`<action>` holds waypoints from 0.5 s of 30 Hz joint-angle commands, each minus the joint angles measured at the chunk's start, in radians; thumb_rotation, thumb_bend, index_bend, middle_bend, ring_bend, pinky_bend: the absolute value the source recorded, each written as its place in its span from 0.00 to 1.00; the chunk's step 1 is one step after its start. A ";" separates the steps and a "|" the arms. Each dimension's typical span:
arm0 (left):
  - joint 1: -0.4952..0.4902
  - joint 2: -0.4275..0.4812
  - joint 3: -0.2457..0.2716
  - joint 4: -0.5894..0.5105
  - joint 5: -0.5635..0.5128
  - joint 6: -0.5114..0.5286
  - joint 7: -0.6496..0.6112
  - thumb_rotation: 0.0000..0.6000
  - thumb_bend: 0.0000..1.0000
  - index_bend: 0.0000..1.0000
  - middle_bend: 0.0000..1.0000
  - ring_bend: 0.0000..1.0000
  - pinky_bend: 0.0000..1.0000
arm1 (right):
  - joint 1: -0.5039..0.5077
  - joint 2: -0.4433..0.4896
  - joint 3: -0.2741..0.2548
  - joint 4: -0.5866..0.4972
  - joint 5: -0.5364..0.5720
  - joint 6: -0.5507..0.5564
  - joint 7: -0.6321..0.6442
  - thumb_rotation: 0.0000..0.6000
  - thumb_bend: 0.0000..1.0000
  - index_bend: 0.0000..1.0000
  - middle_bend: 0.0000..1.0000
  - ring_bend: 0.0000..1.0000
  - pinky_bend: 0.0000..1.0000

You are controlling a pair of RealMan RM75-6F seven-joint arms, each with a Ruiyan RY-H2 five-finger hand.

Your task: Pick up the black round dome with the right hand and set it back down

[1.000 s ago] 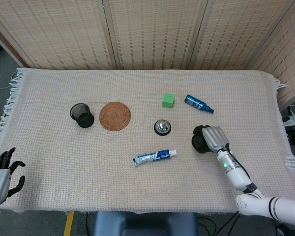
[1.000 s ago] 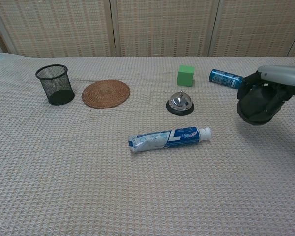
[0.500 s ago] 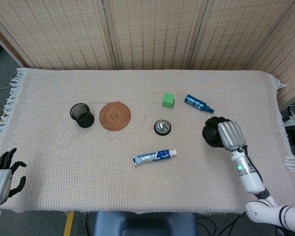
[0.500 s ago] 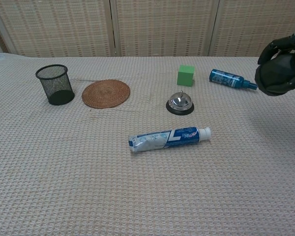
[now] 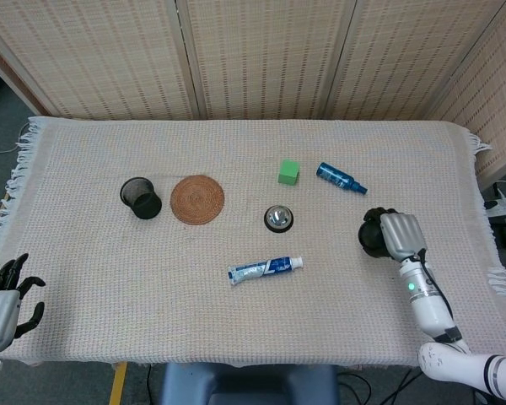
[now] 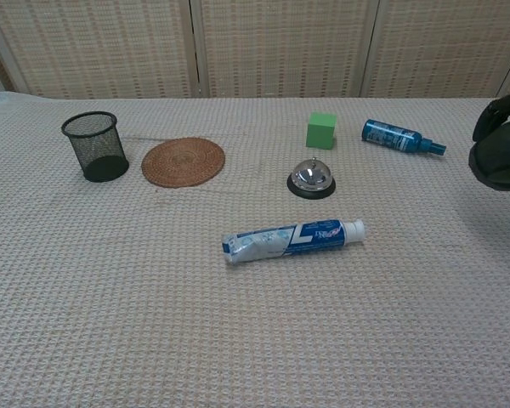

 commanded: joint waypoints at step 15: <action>-0.001 -0.001 0.000 -0.003 -0.005 -0.004 0.006 1.00 0.41 0.39 0.00 0.00 0.39 | -0.040 0.049 -0.042 0.028 -0.256 -0.113 0.213 1.00 0.20 0.57 0.48 0.62 0.80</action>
